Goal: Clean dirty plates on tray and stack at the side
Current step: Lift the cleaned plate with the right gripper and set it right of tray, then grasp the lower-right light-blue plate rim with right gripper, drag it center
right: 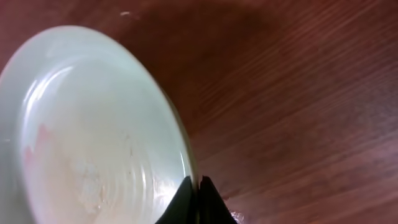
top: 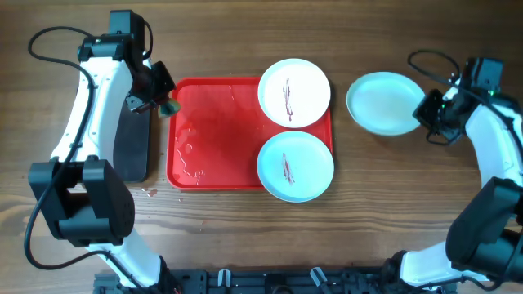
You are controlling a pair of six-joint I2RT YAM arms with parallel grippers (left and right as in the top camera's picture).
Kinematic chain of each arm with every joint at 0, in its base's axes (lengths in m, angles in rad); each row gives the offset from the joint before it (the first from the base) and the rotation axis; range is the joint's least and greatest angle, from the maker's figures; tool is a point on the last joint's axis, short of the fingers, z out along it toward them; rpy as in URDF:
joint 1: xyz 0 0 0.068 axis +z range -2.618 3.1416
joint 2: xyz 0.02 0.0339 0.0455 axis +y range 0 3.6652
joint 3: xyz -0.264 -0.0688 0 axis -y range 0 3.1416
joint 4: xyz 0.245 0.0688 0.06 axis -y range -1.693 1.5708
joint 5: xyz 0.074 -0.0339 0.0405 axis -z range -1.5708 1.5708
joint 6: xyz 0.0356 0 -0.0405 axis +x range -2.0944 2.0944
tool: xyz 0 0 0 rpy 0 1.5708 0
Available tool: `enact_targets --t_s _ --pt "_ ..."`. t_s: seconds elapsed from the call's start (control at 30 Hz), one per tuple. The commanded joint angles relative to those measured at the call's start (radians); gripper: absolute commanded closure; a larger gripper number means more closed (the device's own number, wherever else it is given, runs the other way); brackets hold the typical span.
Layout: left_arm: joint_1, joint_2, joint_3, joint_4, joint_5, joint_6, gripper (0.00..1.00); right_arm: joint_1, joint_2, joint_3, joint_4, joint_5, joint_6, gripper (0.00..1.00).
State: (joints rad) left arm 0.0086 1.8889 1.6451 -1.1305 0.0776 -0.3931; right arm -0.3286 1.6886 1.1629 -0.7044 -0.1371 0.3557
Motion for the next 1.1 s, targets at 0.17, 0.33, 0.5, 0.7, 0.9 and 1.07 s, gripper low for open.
enact_targets --t_s 0.17,0.33,0.5,0.7,0.9,1.07 --pt "0.002 0.013 0.008 0.005 0.012 0.023 0.96 0.0 0.014 -0.174 0.151 0.071 0.047 0.87" --pt "0.002 0.013 0.008 0.014 0.012 0.023 0.96 0.012 0.01 -0.114 0.058 -0.138 -0.077 0.44" --pt "0.002 0.013 0.008 0.014 0.012 0.023 0.96 0.111 -0.046 -0.039 -0.121 -0.339 -0.225 0.45" --pt "0.002 0.013 0.008 0.01 0.012 0.023 0.96 0.341 -0.052 -0.087 -0.174 -0.256 -0.222 0.45" --pt "0.002 0.013 0.008 0.01 0.012 0.023 0.96 0.49 -0.042 -0.202 -0.078 -0.154 -0.188 0.55" --pt "0.002 0.013 0.008 0.011 0.012 0.023 0.96 0.536 -0.042 -0.229 -0.035 -0.154 -0.17 0.69"
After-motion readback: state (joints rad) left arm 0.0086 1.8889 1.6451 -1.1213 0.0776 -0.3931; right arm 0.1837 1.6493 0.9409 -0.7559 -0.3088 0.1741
